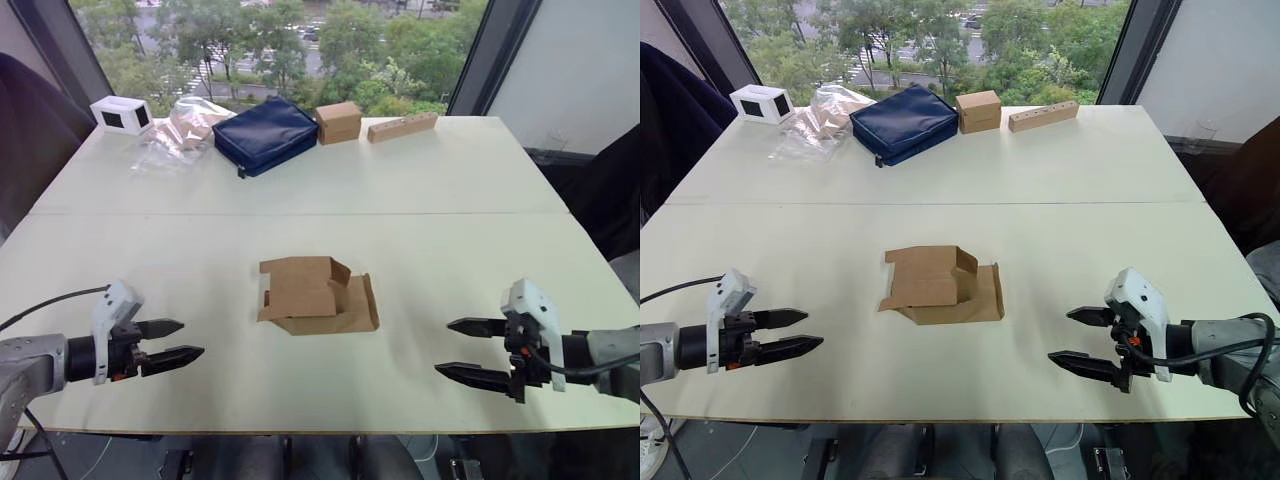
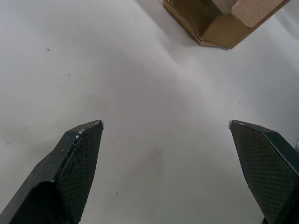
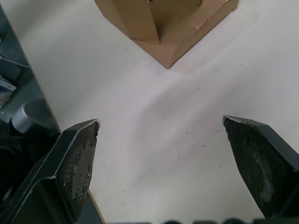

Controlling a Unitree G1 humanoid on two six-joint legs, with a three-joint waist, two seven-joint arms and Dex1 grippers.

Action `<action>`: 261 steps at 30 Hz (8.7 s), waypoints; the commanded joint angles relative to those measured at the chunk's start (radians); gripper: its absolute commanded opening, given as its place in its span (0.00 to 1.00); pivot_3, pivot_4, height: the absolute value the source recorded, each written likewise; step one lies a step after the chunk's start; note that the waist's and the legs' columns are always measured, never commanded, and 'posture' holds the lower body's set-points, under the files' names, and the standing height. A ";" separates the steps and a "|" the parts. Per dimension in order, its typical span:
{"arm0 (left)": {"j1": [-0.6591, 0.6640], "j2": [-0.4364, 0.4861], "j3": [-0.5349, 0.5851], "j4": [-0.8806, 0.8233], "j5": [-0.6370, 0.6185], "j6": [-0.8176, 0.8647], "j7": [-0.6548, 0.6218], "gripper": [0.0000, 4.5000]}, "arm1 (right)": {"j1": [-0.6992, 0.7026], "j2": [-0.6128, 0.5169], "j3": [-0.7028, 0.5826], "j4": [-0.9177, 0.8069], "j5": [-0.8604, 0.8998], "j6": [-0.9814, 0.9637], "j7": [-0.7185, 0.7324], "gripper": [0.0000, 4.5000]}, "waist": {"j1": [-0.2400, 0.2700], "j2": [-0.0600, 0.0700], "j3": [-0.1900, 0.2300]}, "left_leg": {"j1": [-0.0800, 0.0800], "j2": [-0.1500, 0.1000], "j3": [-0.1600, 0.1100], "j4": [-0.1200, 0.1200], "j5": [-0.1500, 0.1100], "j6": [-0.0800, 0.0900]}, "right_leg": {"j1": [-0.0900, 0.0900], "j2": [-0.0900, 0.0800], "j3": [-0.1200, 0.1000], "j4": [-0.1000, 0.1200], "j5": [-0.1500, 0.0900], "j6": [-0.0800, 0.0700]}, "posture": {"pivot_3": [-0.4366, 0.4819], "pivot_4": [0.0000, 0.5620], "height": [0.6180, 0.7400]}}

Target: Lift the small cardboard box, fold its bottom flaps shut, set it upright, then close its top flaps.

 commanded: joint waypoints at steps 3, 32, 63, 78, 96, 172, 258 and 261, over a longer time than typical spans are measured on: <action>-0.035 -0.015 0.028 0.006 -0.011 -0.018 0.010 0.99 | -0.004 0.006 0.011 -0.022 -0.017 -0.005 -0.022 0.99 | 0.000 0.000 0.000 | 0.000 0.000 0.000 0.000 0.000 0.000 | 0.000 0.000 0.000 0.000 0.000 0.000 | 0.48 0.27 1.00; -0.306 -0.023 0.006 0.179 -0.089 0.160 0.021 0.99 | -0.082 0.044 0.021 -0.048 -0.088 -0.041 -0.081 0.99 | -0.001 0.000 0.000 | 0.000 0.000 0.000 0.001 0.000 0.000 | 0.000 0.001 -0.001 0.001 0.000 0.000 | 0.48 0.27 1.00; -0.742 -0.378 -0.253 0.462 -0.221 0.629 0.101 0.99 | -0.304 0.057 0.209 -0.349 -0.002 0.132 -0.372 0.99 | -0.001 -0.001 0.000 | -0.001 0.000 0.000 0.003 0.001 -0.001 | -0.002 0.003 -0.001 0.005 0.000 0.001 | 0.48 0.27 1.00; -0.821 -0.430 -0.326 0.559 -0.149 0.556 0.027 0.56 | -0.279 0.063 0.189 -0.369 0.023 0.153 -0.429 1.00 | -0.001 -0.001 0.000 | -0.001 -0.001 0.000 0.003 0.001 -0.001 | -0.002 0.003 -0.001 0.005 0.000 0.001 | 0.48 0.27 1.00; -0.908 -0.390 -0.242 0.493 -0.144 0.401 -0.040 0.01 | -0.326 0.290 0.010 -0.243 0.223 0.079 -0.566 1.00 | -0.003 -0.002 0.000 | -0.001 0.000 0.000 0.003 0.001 -0.001 | -0.002 0.004 -0.001 0.005 0.000 0.001 | 0.48 0.27 1.00; -1.123 -0.435 -0.305 0.300 -0.105 0.153 -0.156 0.00 | -0.614 0.428 0.187 -0.066 0.332 -0.060 -0.654 0.01 | -0.005 0.000 0.000 | -0.006 0.000 0.000 0.003 0.002 -0.002 | -0.008 0.006 0.000 0.006 0.001 0.000 | 0.48 0.27 1.00; -1.169 -0.393 -0.295 0.375 -0.119 0.169 -0.180 0.00 | -0.715 0.513 0.143 0.349 0.239 -0.222 -0.478 0.01 | -0.009 0.000 0.000 | -0.008 0.000 0.002 0.004 0.002 -0.002 | -0.012 0.007 0.001 0.009 0.001 0.001 | 0.48 0.27 1.00; -1.166 -0.393 -0.297 0.370 -0.120 0.171 -0.179 0.00 | -0.719 0.548 0.131 0.309 0.319 -0.184 -0.448 0.01 | -0.006 0.000 0.000 | -0.009 -0.001 0.002 0.004 0.002 -0.002 | -0.012 0.006 0.001 0.009 0.001 0.001 | 0.48 0.27 1.00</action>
